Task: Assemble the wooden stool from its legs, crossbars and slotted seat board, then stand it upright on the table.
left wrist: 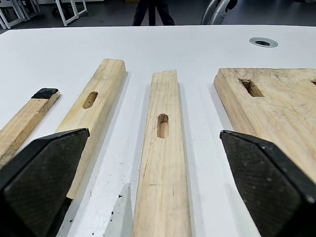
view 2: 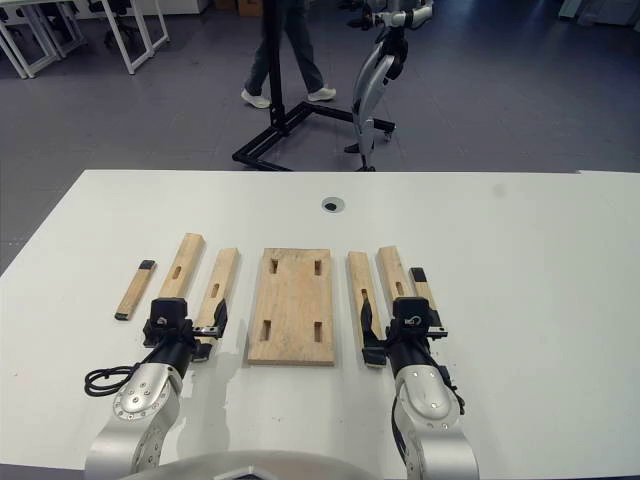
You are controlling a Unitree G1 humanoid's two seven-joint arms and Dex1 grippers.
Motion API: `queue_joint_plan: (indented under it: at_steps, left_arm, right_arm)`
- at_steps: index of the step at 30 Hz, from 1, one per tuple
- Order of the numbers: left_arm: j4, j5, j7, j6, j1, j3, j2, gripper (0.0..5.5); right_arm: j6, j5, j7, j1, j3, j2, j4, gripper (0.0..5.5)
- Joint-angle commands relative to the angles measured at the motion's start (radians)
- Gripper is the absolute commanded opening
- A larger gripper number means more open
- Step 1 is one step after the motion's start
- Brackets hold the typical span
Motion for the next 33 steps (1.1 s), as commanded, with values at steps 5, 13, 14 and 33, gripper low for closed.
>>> queue_joint_plan:
  at_steps: [5, 13, 14, 33]
  left_arm:
    - [-0.005, 0.007, 0.007, 0.024, -0.014, 0.001, -0.001, 4.91]
    - [-0.021, 0.012, 0.009, 0.044, -0.012, -0.010, 0.000, 4.91]
    - [-0.021, 0.012, 0.010, 0.045, -0.013, -0.010, -0.001, 4.91]
    - [-0.014, 0.011, 0.017, 0.035, -0.009, -0.004, -0.009, 4.91]
  right_arm:
    - [0.024, -0.001, -0.003, -0.009, -0.002, 0.000, -0.011, 4.71]
    - [0.035, -0.002, -0.001, -0.012, -0.002, -0.003, -0.018, 4.71]
    - [0.036, -0.002, -0.001, -0.014, -0.002, -0.003, -0.017, 4.71]
    - [0.041, 0.020, 0.018, -0.032, -0.014, -0.007, 0.000, 4.71]
